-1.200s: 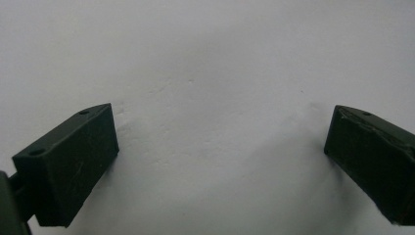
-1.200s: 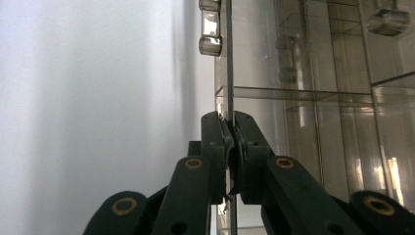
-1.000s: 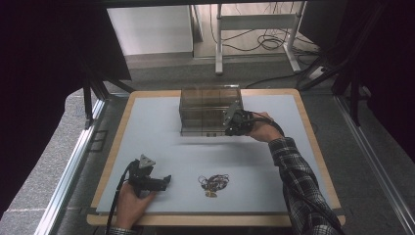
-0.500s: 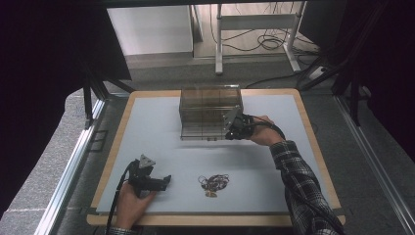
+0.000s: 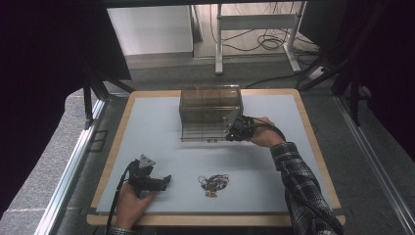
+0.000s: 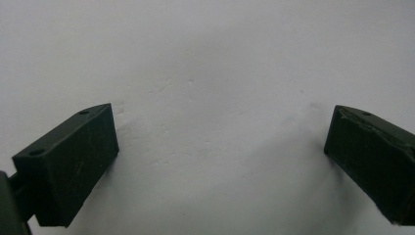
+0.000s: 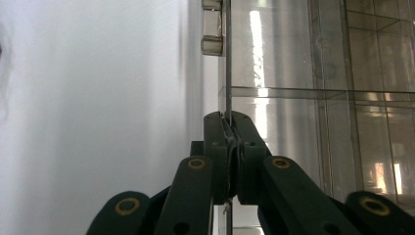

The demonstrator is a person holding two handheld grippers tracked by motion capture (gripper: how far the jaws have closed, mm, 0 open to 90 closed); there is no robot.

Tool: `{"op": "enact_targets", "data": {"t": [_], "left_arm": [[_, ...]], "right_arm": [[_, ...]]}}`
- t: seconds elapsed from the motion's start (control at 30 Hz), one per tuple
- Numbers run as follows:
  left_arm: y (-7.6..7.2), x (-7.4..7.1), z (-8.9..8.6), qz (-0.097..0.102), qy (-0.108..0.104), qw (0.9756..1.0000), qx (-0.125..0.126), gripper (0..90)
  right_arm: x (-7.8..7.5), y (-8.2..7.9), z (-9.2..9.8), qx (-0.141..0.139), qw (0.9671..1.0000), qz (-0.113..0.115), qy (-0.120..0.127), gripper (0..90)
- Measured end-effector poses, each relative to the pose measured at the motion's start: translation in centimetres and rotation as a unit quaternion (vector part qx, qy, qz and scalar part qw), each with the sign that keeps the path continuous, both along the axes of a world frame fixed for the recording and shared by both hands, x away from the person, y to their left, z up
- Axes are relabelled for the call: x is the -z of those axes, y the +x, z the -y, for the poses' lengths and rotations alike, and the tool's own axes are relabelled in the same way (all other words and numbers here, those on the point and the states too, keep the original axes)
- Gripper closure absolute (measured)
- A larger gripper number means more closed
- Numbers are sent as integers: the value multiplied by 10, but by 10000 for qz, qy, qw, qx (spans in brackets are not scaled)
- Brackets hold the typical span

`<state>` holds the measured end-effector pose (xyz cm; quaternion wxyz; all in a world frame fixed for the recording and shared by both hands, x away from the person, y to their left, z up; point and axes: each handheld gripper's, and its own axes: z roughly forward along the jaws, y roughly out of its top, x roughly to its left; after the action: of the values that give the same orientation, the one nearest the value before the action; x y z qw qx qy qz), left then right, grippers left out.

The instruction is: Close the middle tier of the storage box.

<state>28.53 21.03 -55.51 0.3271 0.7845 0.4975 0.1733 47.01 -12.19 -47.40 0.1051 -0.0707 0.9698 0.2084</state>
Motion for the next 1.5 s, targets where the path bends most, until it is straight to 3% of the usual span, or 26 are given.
{"op": "enact_targets", "data": {"t": [0.33, 0.8, 1.5], "left_arm": [[0, 0, 0, -1, 1, 10000, 1, 0], [0, 0, 0, -1, -1, 10000, -1, 0], [0, 0, 0, -2, 0, 10000, 0, 0]], "right_arm": [[0, -2, -1, 86, 10000, 26, 37, 832], [-9, -11, 2, 281, 9985, 128, 458, 795], [-17, -30, 10, 813, 9906, 272, 1064, 692]]}}
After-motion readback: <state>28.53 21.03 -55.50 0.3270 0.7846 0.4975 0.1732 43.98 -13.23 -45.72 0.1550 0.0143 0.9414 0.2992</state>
